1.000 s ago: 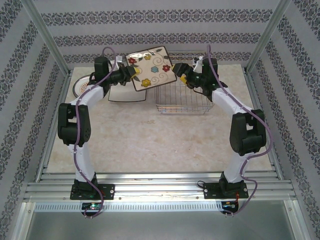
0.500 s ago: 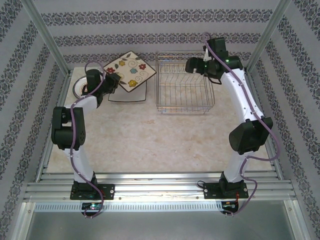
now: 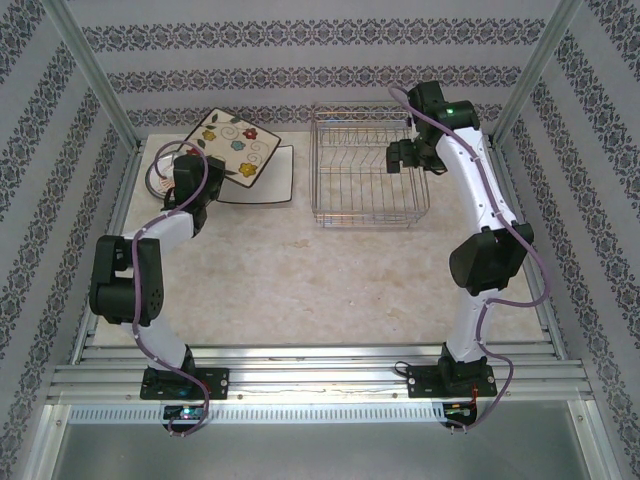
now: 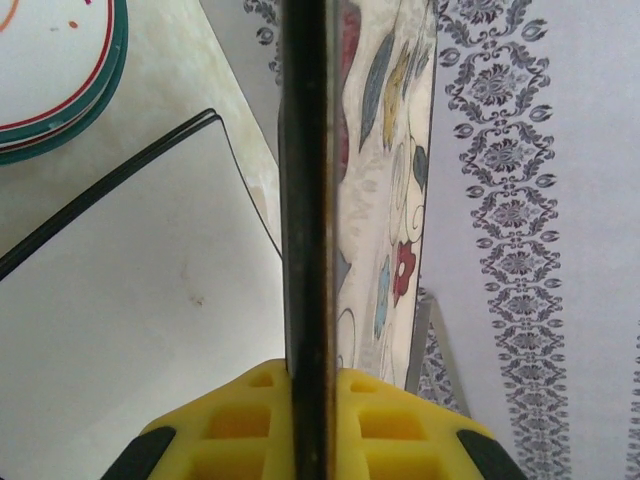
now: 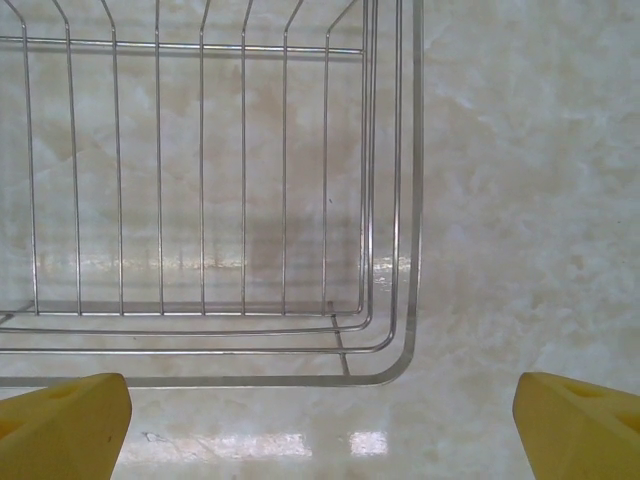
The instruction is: Unload the plates from the dish rack
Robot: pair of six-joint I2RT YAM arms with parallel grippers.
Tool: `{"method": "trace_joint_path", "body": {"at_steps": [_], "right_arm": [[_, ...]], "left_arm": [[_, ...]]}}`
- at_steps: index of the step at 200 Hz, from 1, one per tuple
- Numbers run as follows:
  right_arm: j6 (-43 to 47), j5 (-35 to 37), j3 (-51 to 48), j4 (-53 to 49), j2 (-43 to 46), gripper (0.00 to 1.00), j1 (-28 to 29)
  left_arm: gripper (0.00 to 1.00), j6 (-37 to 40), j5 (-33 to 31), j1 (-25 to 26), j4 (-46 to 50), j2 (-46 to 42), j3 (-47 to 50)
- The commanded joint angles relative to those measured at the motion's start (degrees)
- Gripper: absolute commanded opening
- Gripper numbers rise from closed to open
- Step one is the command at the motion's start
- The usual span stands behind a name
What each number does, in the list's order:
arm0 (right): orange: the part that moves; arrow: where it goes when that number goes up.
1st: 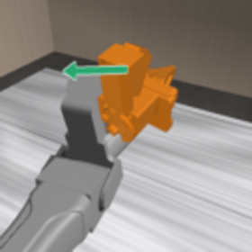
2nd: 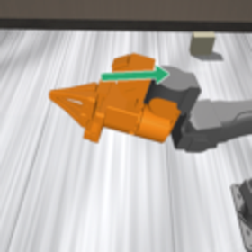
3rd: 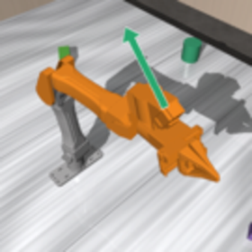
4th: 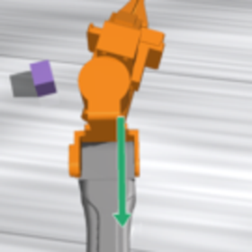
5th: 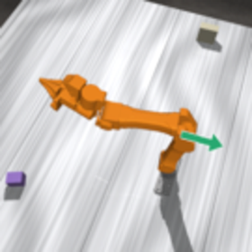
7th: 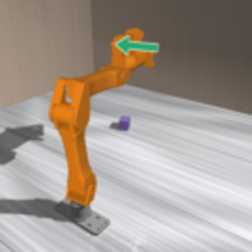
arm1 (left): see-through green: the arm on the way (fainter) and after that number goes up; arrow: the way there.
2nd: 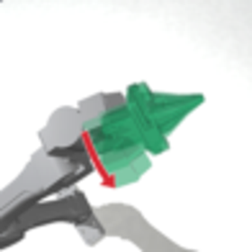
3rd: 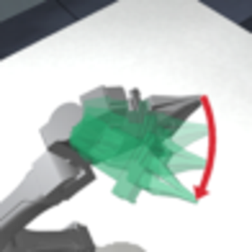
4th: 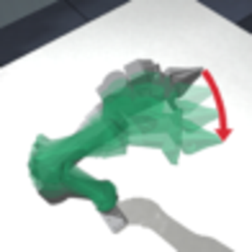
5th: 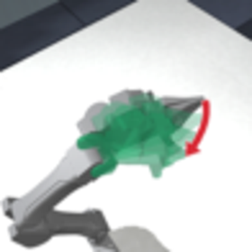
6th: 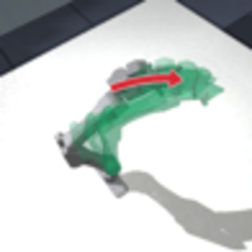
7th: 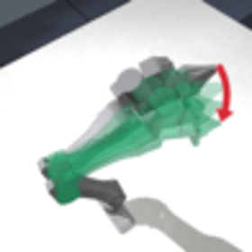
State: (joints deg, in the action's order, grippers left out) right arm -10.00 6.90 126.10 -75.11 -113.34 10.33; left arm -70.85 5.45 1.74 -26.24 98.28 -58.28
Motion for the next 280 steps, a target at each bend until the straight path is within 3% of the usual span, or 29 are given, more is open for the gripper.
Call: {"method": "trace_joint_path", "body": {"at_steps": [1, 36, 85, 133, 280], "right_arm": [[1.7, 1.9, 1.8, -2.9, -0.7, 0.98, -0.8], [1.8, 1.4, 0.7, -2.6, -0.2, 0.98, -0.9], [2.2, 0.7, -0.3, -1.9, 0.0, 0.98, -0.9], [2.6, 0.3, -1.1, -1.8, 0.0, 0.98, -0.9], [3.9, -1.0, -1.0, -2.8, -0.7, 0.98, -0.2]], "left_arm": [[0.0, -2.5, -7.4, 2.5, -15.0, -4.6, 0.1], [0.0, -4.5, -15.1, 6.1, -17.4, -3.5, 1.5], [0.0, -8.9, -19.8, 9.9, -21.0, 1.5, -0.3], [0.0, -10.9, -26.8, 13.1, -18.5, 2.9, -0.6], [0.0, -16.9, -31.3, 15.6, -23.8, 12.8, -4.2]]}}
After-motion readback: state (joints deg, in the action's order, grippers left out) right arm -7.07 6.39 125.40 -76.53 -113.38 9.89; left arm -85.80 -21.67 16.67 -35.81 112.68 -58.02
